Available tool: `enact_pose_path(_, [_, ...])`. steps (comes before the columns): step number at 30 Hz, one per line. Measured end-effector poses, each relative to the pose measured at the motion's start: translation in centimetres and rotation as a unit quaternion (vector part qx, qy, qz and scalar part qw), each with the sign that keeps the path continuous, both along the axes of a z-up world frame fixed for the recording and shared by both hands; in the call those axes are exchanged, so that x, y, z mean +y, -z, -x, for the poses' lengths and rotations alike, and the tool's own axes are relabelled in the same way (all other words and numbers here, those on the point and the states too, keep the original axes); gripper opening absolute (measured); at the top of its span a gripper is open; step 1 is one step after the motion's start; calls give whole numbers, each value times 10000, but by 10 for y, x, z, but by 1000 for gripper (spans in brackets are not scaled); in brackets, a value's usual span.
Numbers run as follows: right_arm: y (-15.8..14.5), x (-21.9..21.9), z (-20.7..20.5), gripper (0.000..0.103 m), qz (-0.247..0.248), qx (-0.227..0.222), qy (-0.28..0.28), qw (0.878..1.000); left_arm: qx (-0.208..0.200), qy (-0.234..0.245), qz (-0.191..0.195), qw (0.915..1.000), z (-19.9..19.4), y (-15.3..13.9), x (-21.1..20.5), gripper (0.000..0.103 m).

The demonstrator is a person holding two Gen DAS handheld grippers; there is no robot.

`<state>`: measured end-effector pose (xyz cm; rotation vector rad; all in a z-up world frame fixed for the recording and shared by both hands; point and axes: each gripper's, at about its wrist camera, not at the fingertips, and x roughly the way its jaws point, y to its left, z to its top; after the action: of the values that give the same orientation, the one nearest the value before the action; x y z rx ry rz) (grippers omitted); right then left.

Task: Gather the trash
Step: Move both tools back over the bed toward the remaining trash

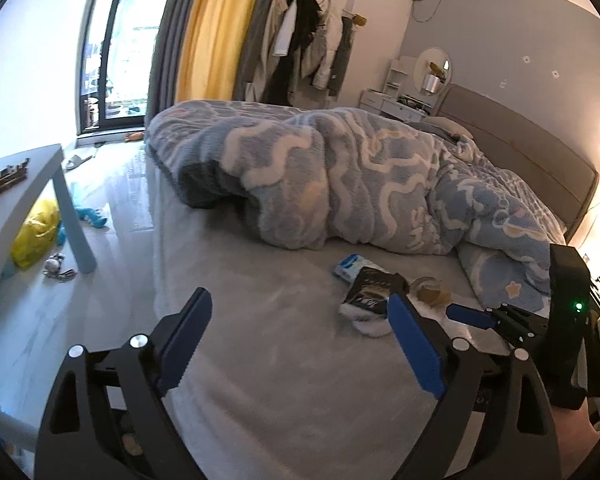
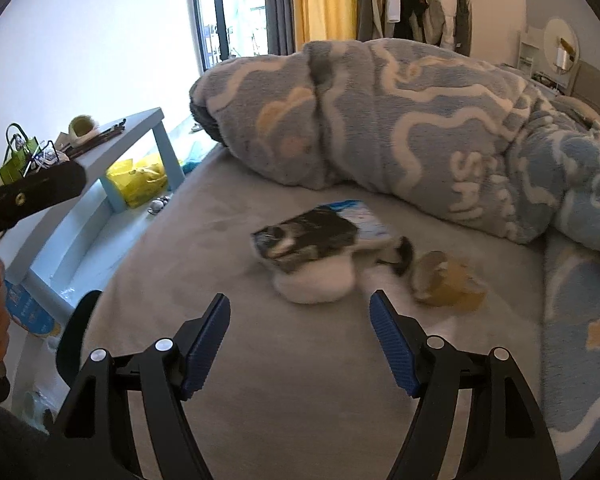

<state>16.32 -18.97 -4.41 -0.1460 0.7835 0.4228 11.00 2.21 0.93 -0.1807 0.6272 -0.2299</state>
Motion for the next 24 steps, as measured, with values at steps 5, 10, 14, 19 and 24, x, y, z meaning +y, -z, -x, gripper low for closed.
enact_pose_path(5, [1,-25,-3,73,68,-9,104,9999,27,186,2,9998,-16,8,-21,94])
enact_pose_path(10, [8,-48,-9,73,115,121,205,9997,215,329,94,9992,-35,22,-37,94])
enact_pose_path(14, [12,-61,-12,73,137,227,234,9994,291,453,89,9985,-46,29,-49,94])
enact_pose_path(19, [25,-72,-16,62,132,540,232,9982,303,601,-74,9977,-59,38,-67,94])
enact_pose_path(24, [38,-79,-18,53,204,770,200,9966,373,689,35,9969,-71,44,-75,94])
